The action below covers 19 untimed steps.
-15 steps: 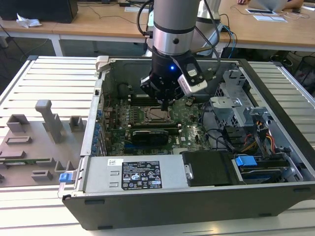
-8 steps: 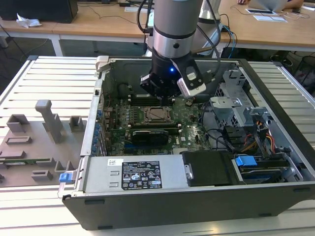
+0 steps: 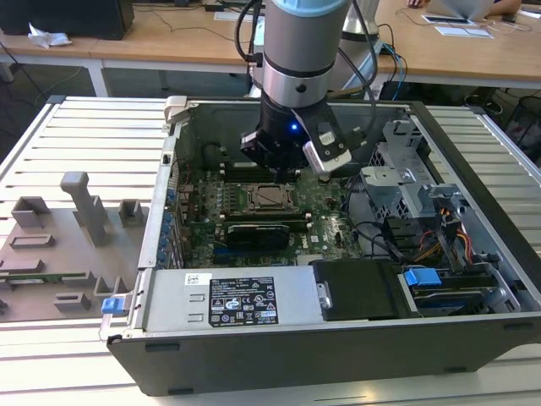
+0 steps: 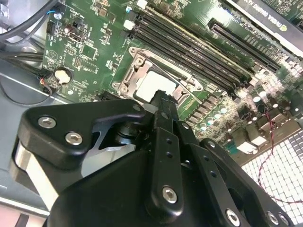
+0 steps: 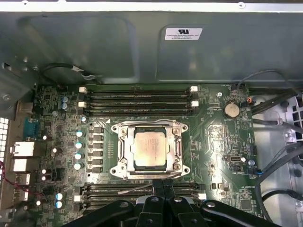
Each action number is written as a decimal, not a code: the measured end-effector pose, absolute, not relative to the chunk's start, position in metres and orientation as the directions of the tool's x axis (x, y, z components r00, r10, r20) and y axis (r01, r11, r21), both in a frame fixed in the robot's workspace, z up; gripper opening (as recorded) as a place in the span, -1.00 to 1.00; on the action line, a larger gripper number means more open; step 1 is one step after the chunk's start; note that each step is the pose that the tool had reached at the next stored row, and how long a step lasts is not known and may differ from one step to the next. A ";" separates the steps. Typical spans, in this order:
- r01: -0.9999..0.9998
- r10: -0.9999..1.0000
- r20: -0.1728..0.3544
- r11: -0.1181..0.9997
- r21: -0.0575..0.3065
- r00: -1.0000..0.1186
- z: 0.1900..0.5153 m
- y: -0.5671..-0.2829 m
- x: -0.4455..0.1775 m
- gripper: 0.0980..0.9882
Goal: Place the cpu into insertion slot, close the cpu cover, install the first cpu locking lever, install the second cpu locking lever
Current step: 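Install the second cpu locking lever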
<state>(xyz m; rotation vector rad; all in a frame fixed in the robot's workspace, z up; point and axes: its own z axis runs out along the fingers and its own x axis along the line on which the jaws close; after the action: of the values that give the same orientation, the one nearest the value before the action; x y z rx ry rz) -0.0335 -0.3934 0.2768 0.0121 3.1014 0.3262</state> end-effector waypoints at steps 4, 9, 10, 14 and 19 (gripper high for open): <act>0.005 0.010 -0.022 0.978 0.208 -1.000 0.272 -0.393 -0.033 -0.98; 0.005 0.010 -0.022 0.978 0.208 -1.000 0.261 -0.393 -0.033 -0.98; 0.005 0.010 -0.022 0.978 0.208 -1.000 0.259 -0.393 -0.033 -0.98; 0.005 0.010 -0.022 0.978 0.208 -1.000 0.250 -0.393 -0.033 -0.98; 0.005 0.010 -0.022 0.978 0.208 -1.000 0.243 -0.397 -0.040 -0.98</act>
<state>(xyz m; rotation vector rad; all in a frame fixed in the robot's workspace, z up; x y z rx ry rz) -0.0404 -0.3971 0.2431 0.0121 3.1019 0.3262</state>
